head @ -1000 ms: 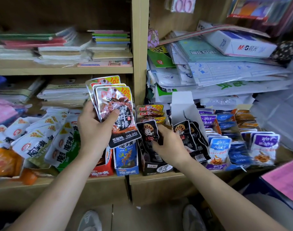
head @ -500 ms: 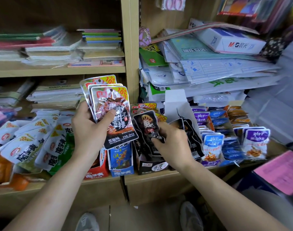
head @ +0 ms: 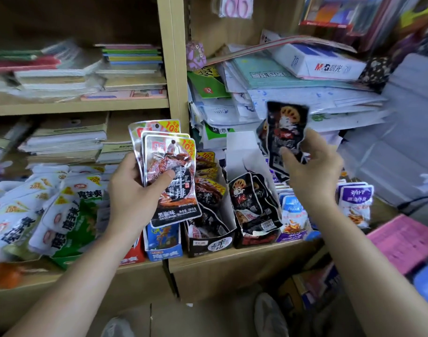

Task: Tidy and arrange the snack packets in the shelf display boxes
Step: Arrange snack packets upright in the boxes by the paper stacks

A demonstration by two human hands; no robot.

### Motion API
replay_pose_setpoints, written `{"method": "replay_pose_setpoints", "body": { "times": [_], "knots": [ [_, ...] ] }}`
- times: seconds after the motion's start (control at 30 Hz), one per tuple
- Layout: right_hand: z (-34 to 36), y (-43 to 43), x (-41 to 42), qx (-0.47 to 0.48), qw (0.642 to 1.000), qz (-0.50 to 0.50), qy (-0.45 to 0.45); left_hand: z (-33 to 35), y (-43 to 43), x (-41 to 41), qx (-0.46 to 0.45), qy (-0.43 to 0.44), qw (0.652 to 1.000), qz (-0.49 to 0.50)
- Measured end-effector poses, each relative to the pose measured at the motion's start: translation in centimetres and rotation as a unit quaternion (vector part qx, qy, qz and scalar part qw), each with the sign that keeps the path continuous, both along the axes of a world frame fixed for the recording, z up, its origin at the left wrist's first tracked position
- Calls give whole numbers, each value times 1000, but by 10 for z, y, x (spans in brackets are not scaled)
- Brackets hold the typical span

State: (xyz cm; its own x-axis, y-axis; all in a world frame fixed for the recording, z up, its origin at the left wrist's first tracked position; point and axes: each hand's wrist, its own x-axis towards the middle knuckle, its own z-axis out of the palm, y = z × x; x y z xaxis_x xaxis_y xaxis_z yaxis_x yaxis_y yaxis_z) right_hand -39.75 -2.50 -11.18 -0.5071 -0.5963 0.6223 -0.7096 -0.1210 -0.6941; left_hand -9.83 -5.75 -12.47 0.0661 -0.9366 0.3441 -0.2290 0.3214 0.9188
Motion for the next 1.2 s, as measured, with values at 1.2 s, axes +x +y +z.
{"method": "replay_pose_setpoints", "body": {
  "times": [1.2],
  "knots": [
    [-14, 8, 46, 130, 964, 183, 145, 3, -12, 1, -14, -10, 999, 51]
  ]
}}
